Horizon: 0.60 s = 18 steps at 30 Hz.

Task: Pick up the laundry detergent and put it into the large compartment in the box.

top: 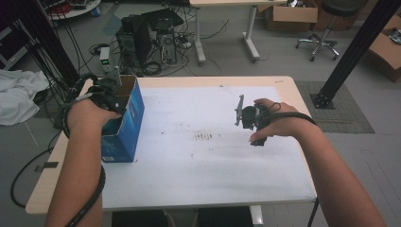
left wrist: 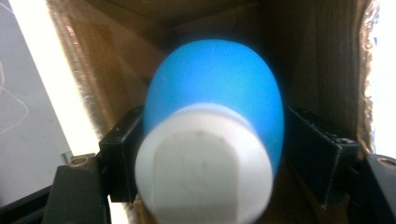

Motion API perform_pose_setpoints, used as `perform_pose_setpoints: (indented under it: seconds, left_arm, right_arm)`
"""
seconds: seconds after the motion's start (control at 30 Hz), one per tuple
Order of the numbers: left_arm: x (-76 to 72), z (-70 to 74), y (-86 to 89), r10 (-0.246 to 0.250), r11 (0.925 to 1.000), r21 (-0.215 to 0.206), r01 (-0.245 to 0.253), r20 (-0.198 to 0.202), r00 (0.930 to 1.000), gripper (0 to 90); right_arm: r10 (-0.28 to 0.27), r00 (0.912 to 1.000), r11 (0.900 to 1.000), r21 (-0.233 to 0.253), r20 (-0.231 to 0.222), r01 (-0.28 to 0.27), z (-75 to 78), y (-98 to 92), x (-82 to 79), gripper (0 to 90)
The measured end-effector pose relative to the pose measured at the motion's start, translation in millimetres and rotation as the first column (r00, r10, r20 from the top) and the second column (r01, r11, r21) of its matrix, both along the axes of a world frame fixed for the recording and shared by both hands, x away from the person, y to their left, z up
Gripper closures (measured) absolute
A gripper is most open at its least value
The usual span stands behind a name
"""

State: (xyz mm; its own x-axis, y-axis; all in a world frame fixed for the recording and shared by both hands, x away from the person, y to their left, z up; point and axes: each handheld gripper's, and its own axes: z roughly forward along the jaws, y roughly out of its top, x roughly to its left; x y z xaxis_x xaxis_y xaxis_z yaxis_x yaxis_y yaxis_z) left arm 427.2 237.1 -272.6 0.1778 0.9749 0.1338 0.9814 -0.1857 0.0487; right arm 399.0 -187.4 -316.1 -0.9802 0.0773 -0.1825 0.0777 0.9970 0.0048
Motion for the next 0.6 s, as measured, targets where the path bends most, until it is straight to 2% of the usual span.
perform_pose_setpoints:
  seconds: [0.23, 0.3, 0.6]
  left_arm:
    - [-1.4, 11.4, -0.6, 0.004, 1.0000, 0.007, -0.004, 0.016, 0.9999, 27.5]
    - [-1.5, 12.8, -1.1, 0.010, 0.9999, 0.009, -0.010, 0.014, 0.9999, 24.2]
    - [-5.2, 20.3, -0.3, -0.011, 0.9998, 0.014, 0.011, 0.001, 0.9999, 21.1]
  right_arm:
    - [0.000, 1.0000, 1.000, 0.015, 0.005, 0.000, 1.6, -0.3, 1.7, 15.9]
    - [0.000, 1.0000, 1.000, 0.011, 0.004, 0.000, 2.0, -0.3, 1.7, 16.0]
    - [-0.003, 1.0000, 1.000, 0.004, 0.008, 0.003, 4.9, -2.3, -0.9, 15.9]
